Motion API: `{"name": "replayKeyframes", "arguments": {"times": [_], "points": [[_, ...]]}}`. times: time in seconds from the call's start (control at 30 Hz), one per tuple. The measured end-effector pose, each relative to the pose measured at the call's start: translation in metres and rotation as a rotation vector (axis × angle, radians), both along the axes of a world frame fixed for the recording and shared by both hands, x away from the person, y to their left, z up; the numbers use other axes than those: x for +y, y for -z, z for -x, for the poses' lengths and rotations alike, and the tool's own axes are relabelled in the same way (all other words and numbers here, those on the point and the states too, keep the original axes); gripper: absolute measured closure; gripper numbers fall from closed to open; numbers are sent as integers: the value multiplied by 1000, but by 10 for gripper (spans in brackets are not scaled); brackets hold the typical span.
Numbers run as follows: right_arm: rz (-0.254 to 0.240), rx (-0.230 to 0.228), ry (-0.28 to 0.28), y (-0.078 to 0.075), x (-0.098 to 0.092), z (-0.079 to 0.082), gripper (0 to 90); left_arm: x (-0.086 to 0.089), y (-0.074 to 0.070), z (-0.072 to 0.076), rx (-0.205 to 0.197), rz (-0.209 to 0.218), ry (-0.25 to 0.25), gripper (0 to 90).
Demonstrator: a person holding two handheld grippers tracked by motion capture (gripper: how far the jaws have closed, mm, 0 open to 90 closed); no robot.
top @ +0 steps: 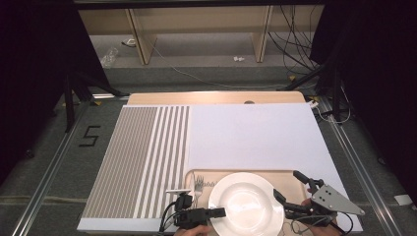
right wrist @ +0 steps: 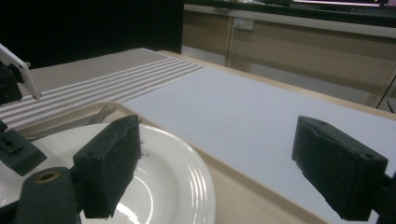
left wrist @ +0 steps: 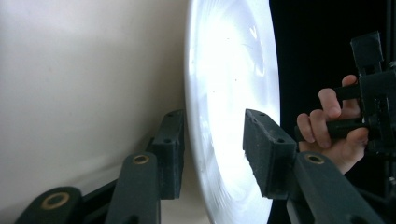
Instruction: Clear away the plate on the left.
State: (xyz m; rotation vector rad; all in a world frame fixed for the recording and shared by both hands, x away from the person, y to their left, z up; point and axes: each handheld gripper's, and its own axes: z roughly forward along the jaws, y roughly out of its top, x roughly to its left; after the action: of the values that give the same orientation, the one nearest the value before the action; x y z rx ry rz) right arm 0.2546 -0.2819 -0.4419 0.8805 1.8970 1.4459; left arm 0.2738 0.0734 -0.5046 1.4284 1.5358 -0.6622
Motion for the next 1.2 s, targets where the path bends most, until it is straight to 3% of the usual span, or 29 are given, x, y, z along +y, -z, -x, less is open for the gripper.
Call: {"name": "replayKeyframes", "arguments": {"times": [0.17, 0.3, 0.4, 0.57, 0.67, 0.87, 1.0, 1.2], "points": [[0, 1, 0, 0, 0, 0, 165, 4, -5, -3, -12, -13, 16, 517], [0, 1, 0, 0, 0, 0, 165, 9, -11, -6, -45, -29, 31, 494], [0, -1, 0, 0, 0, 0, 165, 13, -15, -8, -65, -16, 42, 477], [-2, 3, -1, 0, 0, 0, 165, 17, -20, -11, -99, -55, 53, 440], [-2, 4, -3, 0, 0, 0, 165, 22, -26, -13, -157, -117, 47, 421], [0, 7, -5, 1, 1, 0, 165, 32, -35, -17, -214, -169, 44, 388], [-2, 9, -7, 0, 0, 0, 165, 35, -39, -18, -248, -181, 45, 380], [-2, 11, -7, 0, 0, 0, 165, 41, -50, -19, -338, -231, 39, 366]]}}
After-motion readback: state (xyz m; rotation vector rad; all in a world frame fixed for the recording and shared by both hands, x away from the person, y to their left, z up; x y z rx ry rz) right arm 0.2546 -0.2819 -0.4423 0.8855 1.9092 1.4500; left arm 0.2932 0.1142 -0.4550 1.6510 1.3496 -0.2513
